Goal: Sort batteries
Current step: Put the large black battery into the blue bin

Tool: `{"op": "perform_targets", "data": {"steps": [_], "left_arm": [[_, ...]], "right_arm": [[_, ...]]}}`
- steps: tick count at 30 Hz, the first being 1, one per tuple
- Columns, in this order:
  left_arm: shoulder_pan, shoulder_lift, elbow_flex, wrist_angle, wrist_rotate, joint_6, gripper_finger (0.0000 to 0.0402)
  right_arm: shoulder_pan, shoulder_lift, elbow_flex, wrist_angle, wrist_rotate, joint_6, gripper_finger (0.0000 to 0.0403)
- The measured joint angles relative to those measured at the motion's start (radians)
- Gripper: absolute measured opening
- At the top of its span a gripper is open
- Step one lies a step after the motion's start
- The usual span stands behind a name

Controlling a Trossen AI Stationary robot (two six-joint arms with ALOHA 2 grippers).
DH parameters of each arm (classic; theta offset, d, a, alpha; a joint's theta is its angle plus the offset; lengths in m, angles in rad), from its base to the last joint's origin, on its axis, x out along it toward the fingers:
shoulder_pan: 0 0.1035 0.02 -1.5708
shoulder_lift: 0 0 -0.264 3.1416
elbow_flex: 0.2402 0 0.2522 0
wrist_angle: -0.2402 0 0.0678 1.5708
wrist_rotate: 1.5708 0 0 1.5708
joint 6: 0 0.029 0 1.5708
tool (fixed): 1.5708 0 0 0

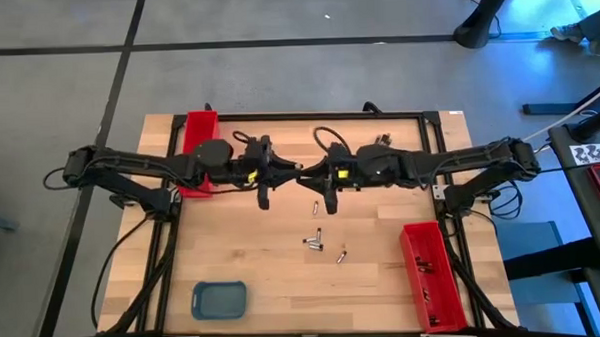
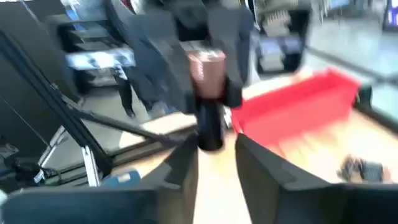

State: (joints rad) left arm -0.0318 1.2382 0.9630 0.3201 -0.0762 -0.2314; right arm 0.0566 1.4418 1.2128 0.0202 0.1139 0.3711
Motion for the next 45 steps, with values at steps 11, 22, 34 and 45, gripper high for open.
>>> {"op": "perform_targets", "data": {"steps": [11, 22, 34, 45], "left_arm": [[-0.152, -0.01, 0.298, -0.856, -0.051, -0.149, 0.0039], [-0.717, 0.0, 0.214, -1.228, -0.139, -1.041, 0.0039], [-0.868, 0.278, 0.188, -1.206, -0.136, -1.084, 0.0039], [-0.875, 0.469, 0.188, -1.038, -0.031, -0.808, 0.0051]], "right_arm": [[-0.126, 0.002, -0.003, -0.135, -0.174, 0.045, 0.0213], [-0.151, 0.002, -0.003, -0.136, -0.136, -0.13, 0.0205], [-0.151, 0.002, -0.003, -0.135, -0.125, -0.171, 0.0205], [-0.149, 0.002, -0.003, -0.138, -0.131, -0.168, 0.0205]]}}
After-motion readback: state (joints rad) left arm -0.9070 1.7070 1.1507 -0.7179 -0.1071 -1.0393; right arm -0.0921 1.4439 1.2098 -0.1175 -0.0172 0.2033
